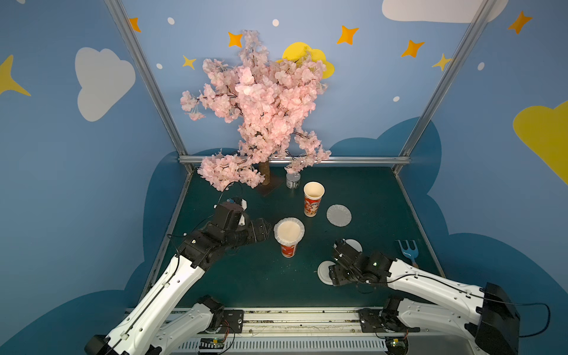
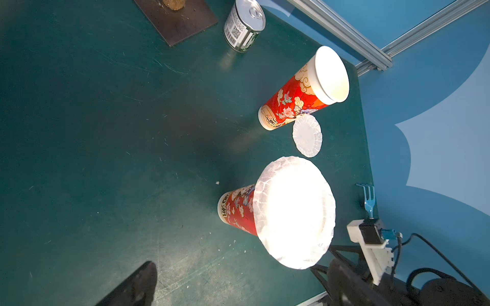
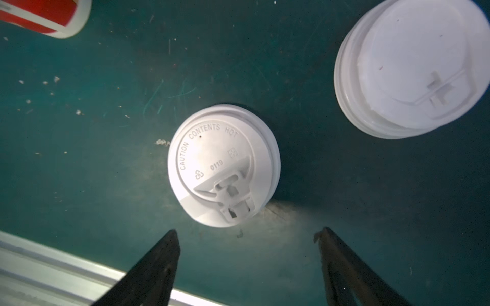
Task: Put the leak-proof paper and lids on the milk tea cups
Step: Pick up the cup lid from the center of the board.
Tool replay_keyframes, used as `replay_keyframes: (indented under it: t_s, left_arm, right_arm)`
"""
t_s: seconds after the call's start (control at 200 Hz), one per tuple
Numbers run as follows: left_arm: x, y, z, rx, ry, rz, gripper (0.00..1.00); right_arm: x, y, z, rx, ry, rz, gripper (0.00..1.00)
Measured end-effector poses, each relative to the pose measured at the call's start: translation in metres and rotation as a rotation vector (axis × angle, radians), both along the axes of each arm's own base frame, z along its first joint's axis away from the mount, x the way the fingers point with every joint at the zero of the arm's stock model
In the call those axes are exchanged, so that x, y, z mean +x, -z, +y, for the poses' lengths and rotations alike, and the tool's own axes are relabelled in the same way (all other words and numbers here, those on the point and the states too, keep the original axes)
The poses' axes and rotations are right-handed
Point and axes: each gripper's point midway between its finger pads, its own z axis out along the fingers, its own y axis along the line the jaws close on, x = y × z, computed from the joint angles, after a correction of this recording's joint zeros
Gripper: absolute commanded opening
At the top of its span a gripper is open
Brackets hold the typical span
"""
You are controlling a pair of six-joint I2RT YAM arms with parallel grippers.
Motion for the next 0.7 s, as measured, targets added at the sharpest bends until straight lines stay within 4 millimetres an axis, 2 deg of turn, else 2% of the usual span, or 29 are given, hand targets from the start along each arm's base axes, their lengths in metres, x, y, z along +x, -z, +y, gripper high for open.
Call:
replay_keyframes:
  t_s: [0.165, 0.401, 0.701]
  left_arm:
    - [-0.001, 0.001, -0.003, -0.008, 0.014, 0.005, 1.0]
    - [-0.002, 0.001, -0.004, -0.012, 0.023, 0.006, 1.0]
    - [-0.003, 0.002, -0.005, -0.014, 0.031, 0.008, 1.0]
  right_arm:
    - [0.004, 0.011, 0.008, -0.06, -0.038, 0.011, 0.85]
    - [0.014, 0.013, 0.033, -0.09, -0.093, 0.02, 0.89]
    - [0.014, 0.019, 0.033, -0.118, -0.1, 0.033, 0.89]
